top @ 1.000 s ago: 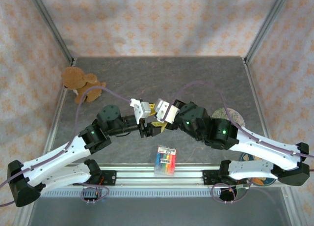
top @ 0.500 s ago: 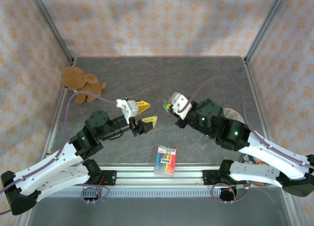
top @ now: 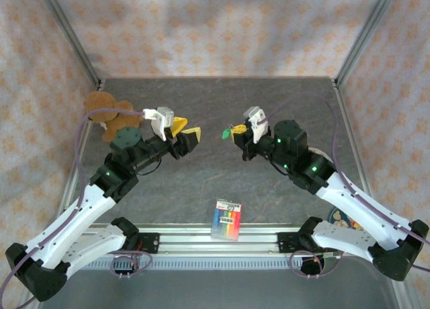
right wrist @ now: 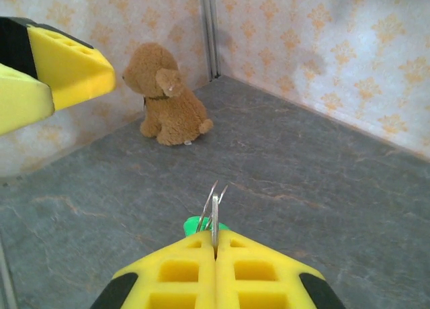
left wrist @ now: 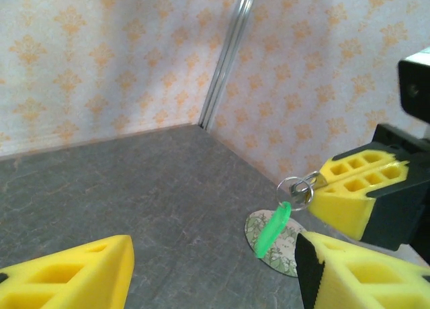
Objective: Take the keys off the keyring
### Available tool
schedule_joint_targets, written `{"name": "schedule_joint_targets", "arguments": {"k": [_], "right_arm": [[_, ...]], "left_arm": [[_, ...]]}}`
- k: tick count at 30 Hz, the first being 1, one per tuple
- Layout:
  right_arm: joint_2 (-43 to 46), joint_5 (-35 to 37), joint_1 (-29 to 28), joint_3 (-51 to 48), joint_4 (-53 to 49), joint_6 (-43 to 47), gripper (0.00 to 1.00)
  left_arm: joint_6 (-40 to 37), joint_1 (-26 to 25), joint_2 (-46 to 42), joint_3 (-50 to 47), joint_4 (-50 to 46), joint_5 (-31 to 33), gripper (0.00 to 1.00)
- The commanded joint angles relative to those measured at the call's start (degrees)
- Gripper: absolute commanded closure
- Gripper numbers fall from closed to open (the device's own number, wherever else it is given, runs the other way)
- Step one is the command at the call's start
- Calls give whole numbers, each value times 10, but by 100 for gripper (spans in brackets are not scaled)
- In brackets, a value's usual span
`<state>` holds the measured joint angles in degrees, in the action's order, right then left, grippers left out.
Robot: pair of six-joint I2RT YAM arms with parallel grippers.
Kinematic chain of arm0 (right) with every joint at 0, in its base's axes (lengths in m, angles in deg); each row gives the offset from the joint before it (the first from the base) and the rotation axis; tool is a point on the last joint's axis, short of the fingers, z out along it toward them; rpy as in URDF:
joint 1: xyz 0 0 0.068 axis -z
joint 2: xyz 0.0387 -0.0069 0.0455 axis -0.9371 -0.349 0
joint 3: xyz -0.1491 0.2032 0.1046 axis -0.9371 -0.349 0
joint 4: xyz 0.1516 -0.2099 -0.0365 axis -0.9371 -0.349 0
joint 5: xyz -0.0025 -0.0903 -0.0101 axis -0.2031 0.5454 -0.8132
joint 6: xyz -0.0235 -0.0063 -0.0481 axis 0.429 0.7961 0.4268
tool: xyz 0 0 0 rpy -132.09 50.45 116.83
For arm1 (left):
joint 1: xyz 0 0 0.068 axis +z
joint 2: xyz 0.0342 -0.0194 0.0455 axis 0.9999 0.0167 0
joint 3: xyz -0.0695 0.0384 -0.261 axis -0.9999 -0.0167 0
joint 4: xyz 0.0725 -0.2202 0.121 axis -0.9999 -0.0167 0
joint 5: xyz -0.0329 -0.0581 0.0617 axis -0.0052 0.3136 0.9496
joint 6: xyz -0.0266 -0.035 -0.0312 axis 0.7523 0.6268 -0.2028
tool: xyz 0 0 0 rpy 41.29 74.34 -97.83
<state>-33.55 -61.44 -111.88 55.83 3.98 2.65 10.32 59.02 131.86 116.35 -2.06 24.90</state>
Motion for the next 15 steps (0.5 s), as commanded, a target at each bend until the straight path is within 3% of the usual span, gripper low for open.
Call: {"name": "schedule_joint_targets", "arguments": {"k": [1,7,13,15], "right_arm": [[-11,-95,32,-1,50,-56,100],[-44,-150,84,21,51,-66,100],[-71,-209,123,34,61,-87,100],[-74,-249,133,32,76,-91,100]], "left_arm": [[30,19,19,38,-19,-70,35],[59,45,60,73,-30,-85,35],[93,58,109,110,-28,-149,35],[96,58,123,120,-23,-181,40]]}}
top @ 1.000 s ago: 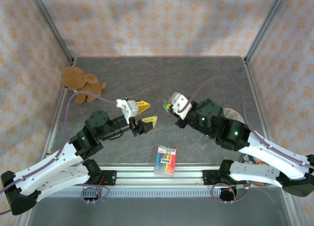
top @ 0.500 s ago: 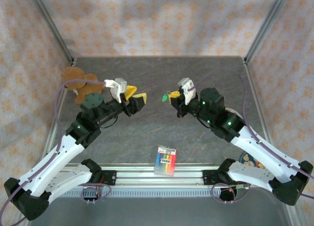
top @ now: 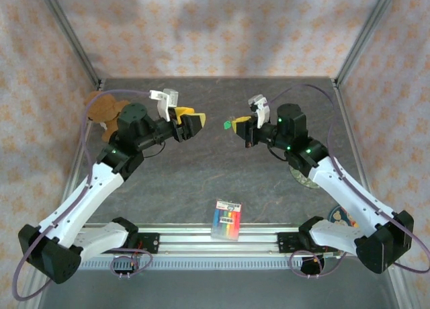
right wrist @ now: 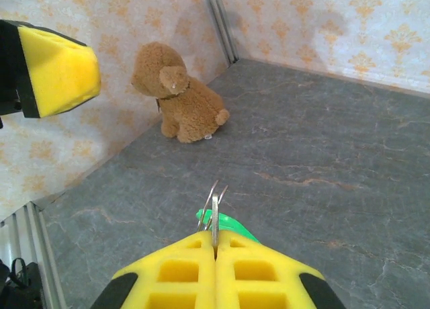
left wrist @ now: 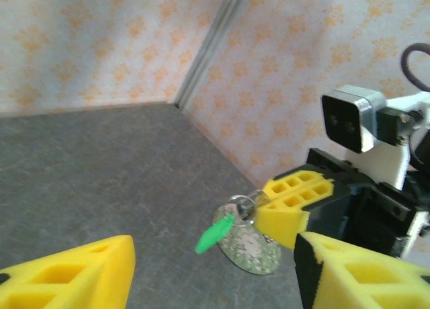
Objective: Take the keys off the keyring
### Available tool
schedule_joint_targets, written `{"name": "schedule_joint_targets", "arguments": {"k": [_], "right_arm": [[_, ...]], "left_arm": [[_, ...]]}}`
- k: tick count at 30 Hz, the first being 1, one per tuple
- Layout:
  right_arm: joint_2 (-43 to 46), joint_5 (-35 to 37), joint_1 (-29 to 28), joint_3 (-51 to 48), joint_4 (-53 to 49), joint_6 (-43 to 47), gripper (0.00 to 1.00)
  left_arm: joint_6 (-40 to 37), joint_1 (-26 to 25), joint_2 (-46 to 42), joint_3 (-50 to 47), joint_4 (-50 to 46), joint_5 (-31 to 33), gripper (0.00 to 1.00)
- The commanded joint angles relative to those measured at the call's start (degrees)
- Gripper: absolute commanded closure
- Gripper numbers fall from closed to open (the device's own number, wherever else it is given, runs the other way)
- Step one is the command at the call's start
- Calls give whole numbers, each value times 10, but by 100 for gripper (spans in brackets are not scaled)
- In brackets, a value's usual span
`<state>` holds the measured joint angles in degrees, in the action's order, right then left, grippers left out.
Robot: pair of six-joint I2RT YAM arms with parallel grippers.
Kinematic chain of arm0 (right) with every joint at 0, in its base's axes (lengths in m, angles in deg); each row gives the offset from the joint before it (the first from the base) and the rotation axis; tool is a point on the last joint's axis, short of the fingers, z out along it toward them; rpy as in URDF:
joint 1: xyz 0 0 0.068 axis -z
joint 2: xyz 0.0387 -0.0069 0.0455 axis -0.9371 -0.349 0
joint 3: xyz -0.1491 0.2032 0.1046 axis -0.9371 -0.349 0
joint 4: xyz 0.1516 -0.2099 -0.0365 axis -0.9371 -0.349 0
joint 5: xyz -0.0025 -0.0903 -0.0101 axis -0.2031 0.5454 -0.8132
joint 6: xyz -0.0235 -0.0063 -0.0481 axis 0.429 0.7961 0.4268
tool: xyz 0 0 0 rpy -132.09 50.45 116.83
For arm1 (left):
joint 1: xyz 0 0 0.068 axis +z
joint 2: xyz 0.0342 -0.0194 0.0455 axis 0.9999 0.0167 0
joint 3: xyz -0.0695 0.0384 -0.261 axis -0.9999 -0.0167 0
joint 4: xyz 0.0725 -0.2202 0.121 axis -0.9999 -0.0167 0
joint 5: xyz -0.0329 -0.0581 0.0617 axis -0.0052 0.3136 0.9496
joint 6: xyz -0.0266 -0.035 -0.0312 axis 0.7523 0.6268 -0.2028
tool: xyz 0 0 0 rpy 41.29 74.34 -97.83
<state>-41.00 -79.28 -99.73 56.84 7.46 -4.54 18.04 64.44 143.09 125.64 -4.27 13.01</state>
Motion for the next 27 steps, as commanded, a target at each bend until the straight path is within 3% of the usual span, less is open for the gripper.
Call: {"name": "schedule_joint_targets", "arguments": {"k": [1,10,18,27], "right_arm": [[2,-87,13,23,47,-18,100],[10,-152,14,34,47,-12,100],[19,-177,14,27,70,-34,100],[18,-196,14,28,87,-50,100]], "left_arm": [[24,3,17,33,-1,-76,43],[70,3,44,31,62,-172,56],[126,3,58,10,134,-207,53],[128,-2,64,8,134,-226,49]]}}
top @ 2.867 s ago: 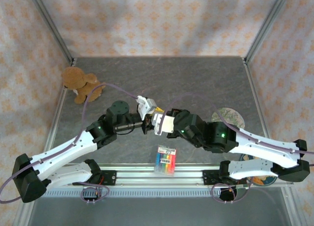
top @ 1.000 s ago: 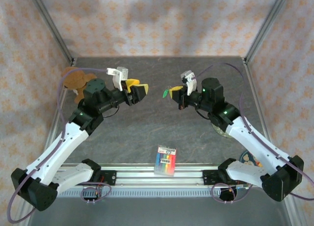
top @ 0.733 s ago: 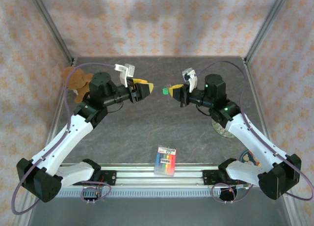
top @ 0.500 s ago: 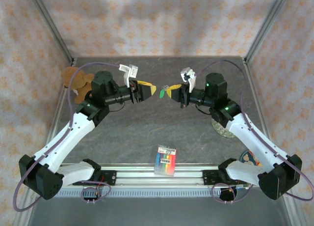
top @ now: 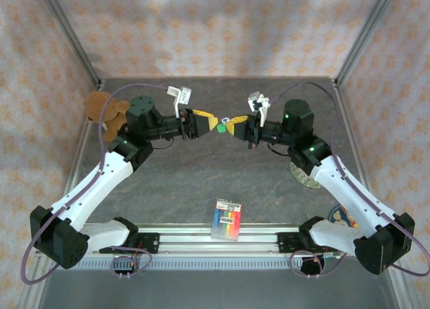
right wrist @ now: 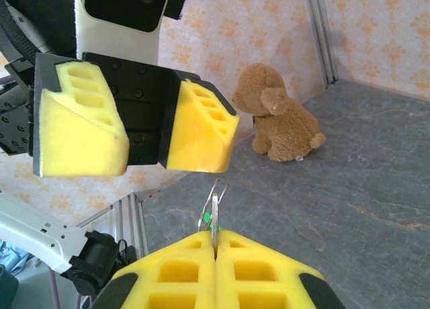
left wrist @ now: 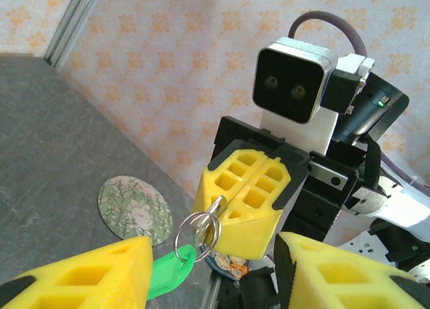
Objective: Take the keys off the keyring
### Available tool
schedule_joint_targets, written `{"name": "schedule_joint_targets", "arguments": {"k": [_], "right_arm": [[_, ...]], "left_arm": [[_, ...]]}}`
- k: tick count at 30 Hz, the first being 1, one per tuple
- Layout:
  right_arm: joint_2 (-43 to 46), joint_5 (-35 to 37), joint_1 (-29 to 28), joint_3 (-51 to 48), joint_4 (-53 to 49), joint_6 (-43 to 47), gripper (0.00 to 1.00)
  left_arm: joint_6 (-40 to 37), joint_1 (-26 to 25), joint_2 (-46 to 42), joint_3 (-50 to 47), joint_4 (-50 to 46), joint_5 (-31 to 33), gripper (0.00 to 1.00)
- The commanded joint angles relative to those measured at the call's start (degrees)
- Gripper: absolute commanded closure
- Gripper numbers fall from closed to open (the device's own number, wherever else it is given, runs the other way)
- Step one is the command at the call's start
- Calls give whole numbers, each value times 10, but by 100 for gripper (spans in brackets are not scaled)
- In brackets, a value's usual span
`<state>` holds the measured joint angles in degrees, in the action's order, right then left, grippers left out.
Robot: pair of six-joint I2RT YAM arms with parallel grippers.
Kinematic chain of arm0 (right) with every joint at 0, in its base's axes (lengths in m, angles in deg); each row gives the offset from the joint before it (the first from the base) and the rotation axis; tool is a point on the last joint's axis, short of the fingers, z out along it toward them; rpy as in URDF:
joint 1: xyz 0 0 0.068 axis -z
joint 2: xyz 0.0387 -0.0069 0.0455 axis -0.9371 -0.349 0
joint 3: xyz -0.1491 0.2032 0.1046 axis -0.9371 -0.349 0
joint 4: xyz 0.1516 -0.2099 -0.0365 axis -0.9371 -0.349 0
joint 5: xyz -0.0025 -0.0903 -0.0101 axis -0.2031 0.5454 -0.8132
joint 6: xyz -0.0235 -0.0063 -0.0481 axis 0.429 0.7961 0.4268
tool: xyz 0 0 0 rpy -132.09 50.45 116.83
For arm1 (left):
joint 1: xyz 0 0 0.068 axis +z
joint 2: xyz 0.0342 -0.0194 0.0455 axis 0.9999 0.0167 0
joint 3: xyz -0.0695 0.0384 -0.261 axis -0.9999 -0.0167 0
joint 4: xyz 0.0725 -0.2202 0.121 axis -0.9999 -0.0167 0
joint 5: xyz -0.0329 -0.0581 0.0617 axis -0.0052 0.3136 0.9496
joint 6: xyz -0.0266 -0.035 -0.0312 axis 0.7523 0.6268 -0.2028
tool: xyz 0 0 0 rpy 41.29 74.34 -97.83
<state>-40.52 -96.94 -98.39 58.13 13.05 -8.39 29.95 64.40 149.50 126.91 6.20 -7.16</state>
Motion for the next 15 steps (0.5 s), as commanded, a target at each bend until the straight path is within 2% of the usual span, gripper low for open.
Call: {"name": "schedule_joint_targets", "arguments": {"k": [1,7,15], "right_arm": [[12,-22,1,16,33,-13,100],[13,-30,1,15,40,-21,100],[18,-43,1,13,49,-28,100]], "left_arm": [[8,-3,1,-6,30,-26,49],[17,-11,4,-10,49,-39,44],[16,-25,15,-4,49,-43,44]]}}
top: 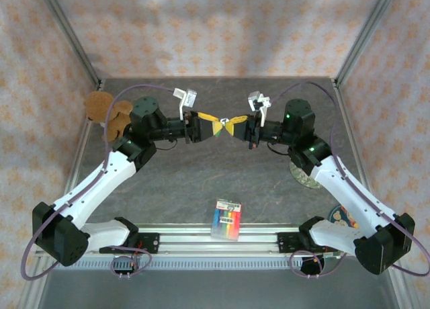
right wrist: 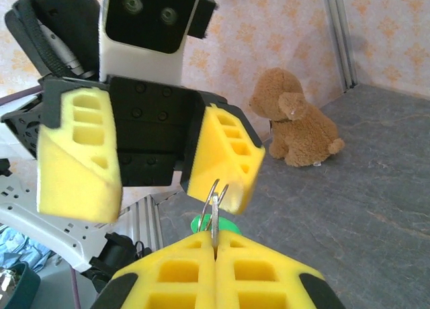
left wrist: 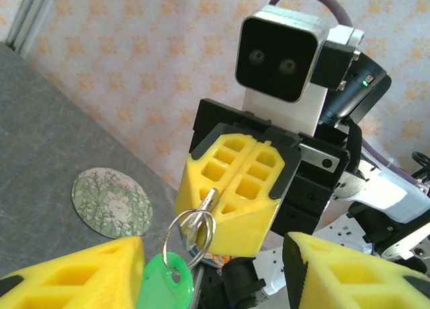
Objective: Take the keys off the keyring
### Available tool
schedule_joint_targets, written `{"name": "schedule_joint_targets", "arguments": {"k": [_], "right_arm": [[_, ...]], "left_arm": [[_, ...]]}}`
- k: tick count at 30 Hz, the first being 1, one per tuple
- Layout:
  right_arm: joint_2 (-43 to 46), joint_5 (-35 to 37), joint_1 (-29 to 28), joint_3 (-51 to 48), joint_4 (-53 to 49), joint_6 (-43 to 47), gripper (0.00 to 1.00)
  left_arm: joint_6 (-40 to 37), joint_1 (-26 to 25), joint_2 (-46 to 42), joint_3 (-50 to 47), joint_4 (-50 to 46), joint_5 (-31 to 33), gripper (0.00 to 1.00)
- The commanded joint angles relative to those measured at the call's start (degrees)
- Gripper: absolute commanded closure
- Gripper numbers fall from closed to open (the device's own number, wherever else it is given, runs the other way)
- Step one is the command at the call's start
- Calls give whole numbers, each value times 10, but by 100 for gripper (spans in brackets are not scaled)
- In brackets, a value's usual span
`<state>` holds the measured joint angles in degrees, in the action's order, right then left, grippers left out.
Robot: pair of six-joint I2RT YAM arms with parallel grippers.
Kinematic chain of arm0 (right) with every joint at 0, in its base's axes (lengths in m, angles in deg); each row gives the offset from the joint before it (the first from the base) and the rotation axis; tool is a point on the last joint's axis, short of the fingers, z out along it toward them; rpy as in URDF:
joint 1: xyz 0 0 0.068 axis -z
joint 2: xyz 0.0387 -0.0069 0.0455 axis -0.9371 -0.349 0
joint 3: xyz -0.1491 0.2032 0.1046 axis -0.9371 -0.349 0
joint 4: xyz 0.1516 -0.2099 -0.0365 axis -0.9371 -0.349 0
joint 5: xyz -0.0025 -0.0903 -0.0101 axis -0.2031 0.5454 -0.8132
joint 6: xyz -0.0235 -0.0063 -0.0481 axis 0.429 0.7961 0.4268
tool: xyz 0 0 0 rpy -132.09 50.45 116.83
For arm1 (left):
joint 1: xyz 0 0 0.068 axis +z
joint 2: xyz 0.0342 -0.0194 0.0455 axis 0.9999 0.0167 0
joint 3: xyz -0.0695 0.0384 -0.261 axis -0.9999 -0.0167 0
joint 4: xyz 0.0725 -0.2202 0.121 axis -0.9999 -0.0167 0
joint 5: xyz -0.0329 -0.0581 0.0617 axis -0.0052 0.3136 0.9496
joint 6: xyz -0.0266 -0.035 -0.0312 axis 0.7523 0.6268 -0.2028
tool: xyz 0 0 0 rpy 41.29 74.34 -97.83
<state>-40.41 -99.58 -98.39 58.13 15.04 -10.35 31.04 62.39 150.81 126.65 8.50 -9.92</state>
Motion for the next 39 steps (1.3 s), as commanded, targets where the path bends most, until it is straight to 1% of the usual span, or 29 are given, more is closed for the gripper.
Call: {"name": "schedule_joint_targets", "arguments": {"k": [1,3,8,12,19,23,27,31,37,39], "right_arm": [[18,-16,1,12,29,-8,100],[18,-18,1,12,26,-6,100],[22,-14,1,9,21,-1,100],[25,-14,1,8,17,2,100],[29,-16,1,6,13,2,100],[31,-16,1,7,8,7,100],[35,-13,1,7,6,9,100],[38,-13,1,6,6,11,100],[49,-3,0,-7,20,19,100],[60,7,1,-20,36,24,100]], "left_arm": [[6,-7,3,-1,28,-16,44],[8,-9,4,0,32,-16,46],[14,-9,5,1,40,-16,56],[13,-9,3,2,43,-15,57],[16,-9,2,2,50,-15,64],[21,-9,2,-1,58,-18,82],[26,-9,0,-6,67,-18,89],[30,-9,-1,-8,77,-21,99],[67,-7,0,-22,134,-22,100],[94,-3,1,-32,173,-23,100]]}}
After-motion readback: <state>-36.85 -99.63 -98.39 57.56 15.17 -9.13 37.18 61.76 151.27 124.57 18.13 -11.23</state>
